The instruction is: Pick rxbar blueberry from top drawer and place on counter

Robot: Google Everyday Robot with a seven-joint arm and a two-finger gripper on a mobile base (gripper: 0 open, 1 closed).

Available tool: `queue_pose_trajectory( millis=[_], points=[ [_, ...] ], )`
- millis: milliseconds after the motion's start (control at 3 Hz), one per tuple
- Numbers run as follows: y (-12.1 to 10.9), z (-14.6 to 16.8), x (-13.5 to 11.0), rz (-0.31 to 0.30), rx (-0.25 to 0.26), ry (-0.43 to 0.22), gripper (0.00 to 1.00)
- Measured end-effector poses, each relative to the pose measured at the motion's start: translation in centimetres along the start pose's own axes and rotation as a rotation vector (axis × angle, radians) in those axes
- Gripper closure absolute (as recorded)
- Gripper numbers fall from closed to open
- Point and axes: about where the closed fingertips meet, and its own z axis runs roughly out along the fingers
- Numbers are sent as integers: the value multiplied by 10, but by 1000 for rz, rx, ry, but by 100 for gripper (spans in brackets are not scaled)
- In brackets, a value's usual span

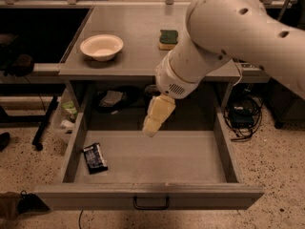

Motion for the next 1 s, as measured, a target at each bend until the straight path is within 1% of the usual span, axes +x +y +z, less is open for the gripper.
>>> queue_pose_trajectory(
  millis=[333,667,1000],
  points=[
    [8,38,-6,-65,-60,-62,0],
    [33,72,-9,-196,-138,-114,0],
    [33,72,-9,-196,-138,-114,0]
  ],
)
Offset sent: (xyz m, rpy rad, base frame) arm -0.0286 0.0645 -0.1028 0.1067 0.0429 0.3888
